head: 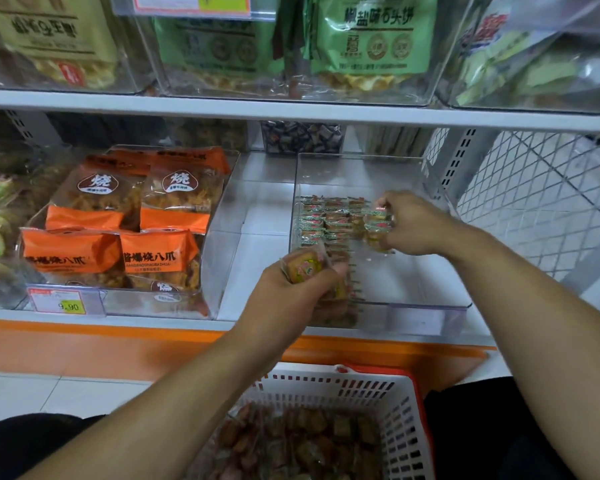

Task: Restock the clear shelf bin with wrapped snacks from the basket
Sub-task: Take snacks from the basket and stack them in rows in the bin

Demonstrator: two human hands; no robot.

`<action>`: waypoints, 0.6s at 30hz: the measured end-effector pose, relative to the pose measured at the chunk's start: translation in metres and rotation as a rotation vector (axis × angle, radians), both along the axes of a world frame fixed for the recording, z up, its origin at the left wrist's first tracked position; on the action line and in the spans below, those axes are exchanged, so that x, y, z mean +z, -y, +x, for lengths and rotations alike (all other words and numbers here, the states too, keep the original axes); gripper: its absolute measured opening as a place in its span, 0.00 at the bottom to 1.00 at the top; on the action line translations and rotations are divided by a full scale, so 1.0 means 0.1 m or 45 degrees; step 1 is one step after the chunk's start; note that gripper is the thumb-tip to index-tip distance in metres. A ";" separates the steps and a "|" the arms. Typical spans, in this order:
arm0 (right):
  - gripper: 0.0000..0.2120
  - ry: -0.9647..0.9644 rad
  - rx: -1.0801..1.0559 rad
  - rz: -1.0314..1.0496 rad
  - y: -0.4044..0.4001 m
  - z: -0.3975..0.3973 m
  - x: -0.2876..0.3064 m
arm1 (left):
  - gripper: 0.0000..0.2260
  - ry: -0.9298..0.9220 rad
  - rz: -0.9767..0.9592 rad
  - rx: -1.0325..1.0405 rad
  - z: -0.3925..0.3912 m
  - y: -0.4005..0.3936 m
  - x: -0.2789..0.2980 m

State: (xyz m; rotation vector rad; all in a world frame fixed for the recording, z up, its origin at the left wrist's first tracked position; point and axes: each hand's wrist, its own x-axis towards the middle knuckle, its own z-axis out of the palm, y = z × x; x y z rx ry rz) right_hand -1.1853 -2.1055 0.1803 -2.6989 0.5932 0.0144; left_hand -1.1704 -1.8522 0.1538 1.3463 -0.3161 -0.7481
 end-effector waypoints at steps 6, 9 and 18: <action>0.35 -0.039 -0.248 0.103 0.11 0.41 -0.63 | 0.16 -0.045 0.034 -0.094 0.01 0.09 -0.09; 0.34 0.116 -0.362 0.254 0.15 0.50 -0.72 | 0.13 -0.040 0.044 -0.091 0.04 0.11 -0.10; 0.41 0.247 -0.505 0.624 0.08 0.53 -0.81 | 0.14 -0.038 0.031 -0.090 0.03 0.13 -0.11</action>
